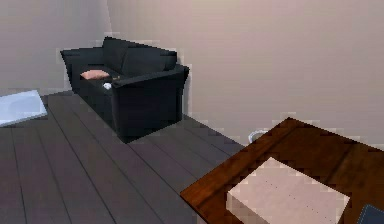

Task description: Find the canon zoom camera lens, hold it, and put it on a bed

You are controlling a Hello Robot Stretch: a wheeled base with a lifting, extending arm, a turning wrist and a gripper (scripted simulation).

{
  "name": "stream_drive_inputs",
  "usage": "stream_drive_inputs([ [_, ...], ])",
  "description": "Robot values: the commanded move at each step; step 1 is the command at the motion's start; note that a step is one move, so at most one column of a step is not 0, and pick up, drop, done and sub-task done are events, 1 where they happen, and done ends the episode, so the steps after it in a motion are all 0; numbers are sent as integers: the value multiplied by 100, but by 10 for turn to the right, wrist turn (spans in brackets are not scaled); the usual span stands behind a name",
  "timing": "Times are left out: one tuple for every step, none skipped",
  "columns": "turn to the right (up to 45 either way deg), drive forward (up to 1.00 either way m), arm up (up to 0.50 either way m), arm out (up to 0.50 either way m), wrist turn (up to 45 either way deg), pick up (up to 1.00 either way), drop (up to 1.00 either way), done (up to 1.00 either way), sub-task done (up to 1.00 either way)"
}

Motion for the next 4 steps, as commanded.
stream_drive_inputs([
  [0, 0, 38, 0, 0, 0, 0, 0, 0],
  [0, 0, 0, 26, 0, 0, 0, 0, 0],
  [0, 0, 0, 0, 450, 0, 0, 0, 0],
  [0, 0, 0, 0, 450, 0, 0, 0, 0],
])
